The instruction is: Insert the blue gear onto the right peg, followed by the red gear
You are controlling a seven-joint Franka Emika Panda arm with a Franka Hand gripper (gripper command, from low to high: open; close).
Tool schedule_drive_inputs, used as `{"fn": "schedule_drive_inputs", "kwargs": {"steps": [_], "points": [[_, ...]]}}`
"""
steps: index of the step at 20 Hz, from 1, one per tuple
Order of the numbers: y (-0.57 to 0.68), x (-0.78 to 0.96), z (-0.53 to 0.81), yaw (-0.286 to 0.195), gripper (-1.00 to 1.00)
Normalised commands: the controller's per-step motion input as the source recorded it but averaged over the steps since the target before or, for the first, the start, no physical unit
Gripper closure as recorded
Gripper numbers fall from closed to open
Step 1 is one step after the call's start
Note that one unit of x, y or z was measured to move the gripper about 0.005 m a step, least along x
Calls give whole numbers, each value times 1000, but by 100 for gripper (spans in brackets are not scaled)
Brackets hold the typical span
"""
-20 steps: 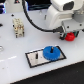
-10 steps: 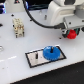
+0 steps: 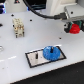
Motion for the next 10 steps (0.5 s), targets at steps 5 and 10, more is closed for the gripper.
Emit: {"fn": "schedule_drive_inputs", "kwargs": {"steps": [5,10], "points": [[-447,513,433,0,100],[-378,520,267,0,100]]}}
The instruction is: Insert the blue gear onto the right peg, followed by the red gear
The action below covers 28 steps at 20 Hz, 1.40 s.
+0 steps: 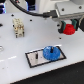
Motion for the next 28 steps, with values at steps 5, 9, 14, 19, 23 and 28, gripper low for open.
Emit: {"fn": "schedule_drive_inputs", "kwargs": {"steps": [5,9,14,19,23,28], "points": [[-336,628,151,0,100],[-277,672,136,0,100],[-230,644,57,0,100],[-241,332,-22,0,100],[-170,73,-90,0,100],[-158,60,-94,0,100]]}}
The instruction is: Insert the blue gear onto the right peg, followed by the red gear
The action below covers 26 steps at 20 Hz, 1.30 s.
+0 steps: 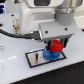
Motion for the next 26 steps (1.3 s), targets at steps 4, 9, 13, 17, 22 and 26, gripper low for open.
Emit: {"fn": "schedule_drive_inputs", "kwargs": {"steps": [4,9,13,17,22,26], "points": [[-112,118,-81,0,100],[-14,27,202,0,100],[-14,52,68,0,100],[-74,26,96,0,100],[-112,98,-45,0,100],[-131,67,-22,0,100]]}}
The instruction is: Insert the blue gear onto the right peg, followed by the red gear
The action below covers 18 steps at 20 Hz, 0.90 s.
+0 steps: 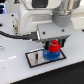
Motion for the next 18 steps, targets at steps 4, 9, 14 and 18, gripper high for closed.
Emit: {"fn": "schedule_drive_inputs", "kwargs": {"steps": [4,9,14,18], "points": [[-148,127,-122,0,100],[-101,201,24,0,100],[-114,191,-180,0,100],[-119,169,-298,0,100]]}}
